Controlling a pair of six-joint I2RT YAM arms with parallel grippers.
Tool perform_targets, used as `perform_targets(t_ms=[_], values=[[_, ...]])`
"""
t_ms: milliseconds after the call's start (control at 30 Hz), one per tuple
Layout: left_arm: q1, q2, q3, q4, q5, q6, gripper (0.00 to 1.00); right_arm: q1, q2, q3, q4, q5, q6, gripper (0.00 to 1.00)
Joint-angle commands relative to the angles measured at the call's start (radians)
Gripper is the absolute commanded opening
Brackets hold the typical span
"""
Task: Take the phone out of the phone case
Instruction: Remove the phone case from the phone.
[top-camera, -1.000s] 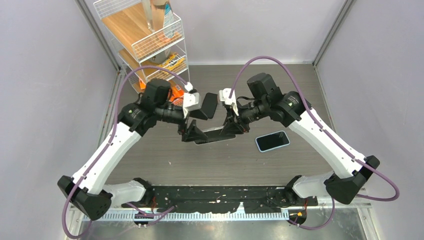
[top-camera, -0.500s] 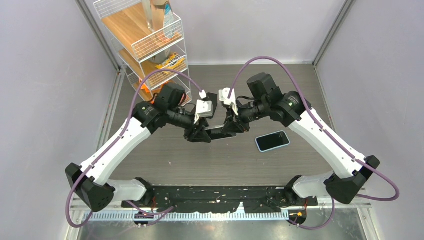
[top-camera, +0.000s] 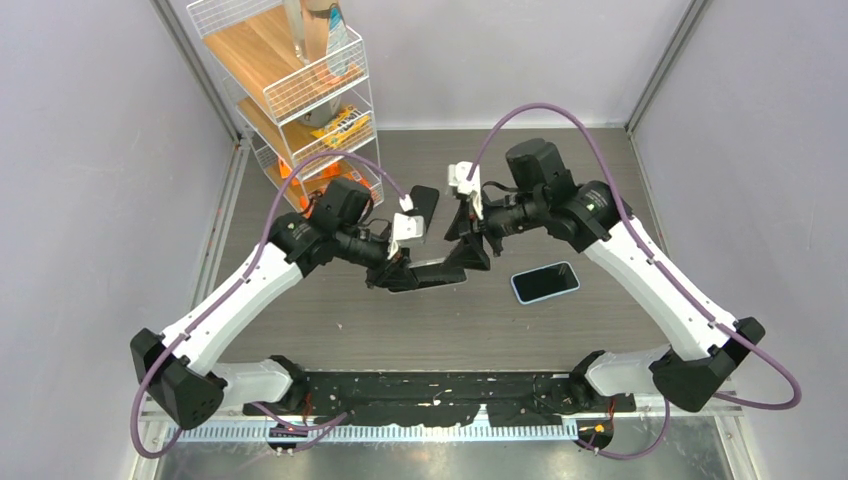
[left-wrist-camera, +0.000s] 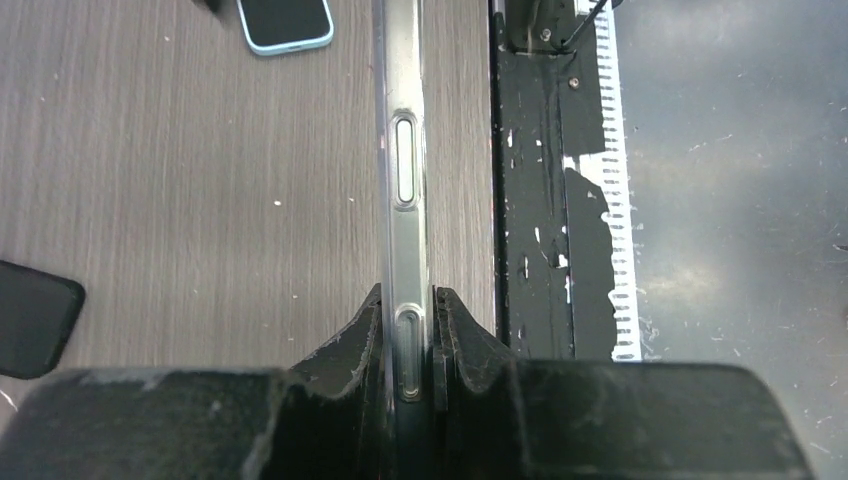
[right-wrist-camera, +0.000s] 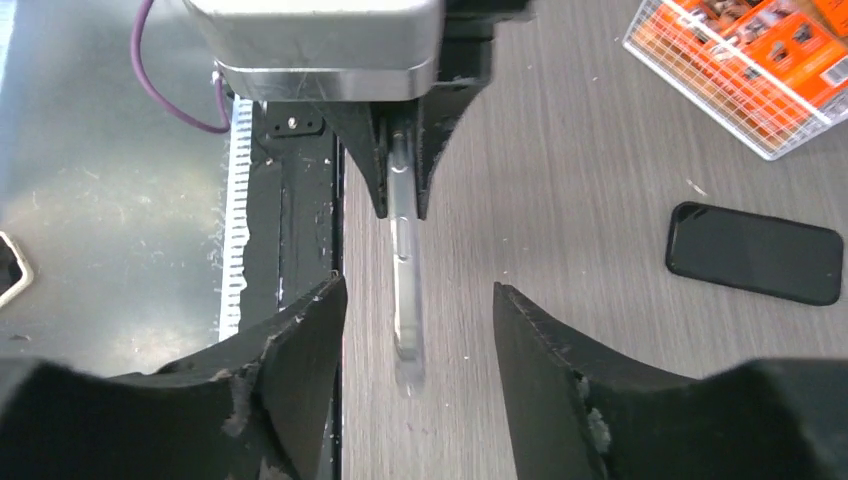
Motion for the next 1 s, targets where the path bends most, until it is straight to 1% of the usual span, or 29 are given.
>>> perform_targets(t_ms=[0,133,267,467,800,900,967], values=[[0.013,-0.093,-0.05,0.129,0.009,-0.043,0.0,-0.074,-0.057,0.006,0.13,-0.111,0.102,0.65],[0.026,-0.146,-0.096,0.208,0.016,-0.113,0.0,-0.145,-0.072,-0.028,0.223,-0.224,0.213,0.66],[0.029,-0.186,-0.143,0.284,0.021,-0.189,0.0,-0.166,-0.079,-0.065,0.292,-0.301,0.277,0.64],[0.035,-0.202,-0.172,0.348,0.041,-0.269,0.0,-0.166,-0.069,-0.131,0.378,-0.366,0.343,0.57],[0.035,-0.191,-0.171,0.368,0.055,-0.293,0.0,-0.166,-0.066,-0.21,0.456,-0.401,0.384,0.51],[0.035,-0.19,-0.172,0.369,0.058,-0.292,0.0,-0.165,-0.064,-0.222,0.469,-0.404,0.393,0.44],[0.035,-0.19,-0.171,0.369,0.059,-0.293,0.0,-0.166,-0.063,-0.227,0.479,-0.407,0.401,0.37]])
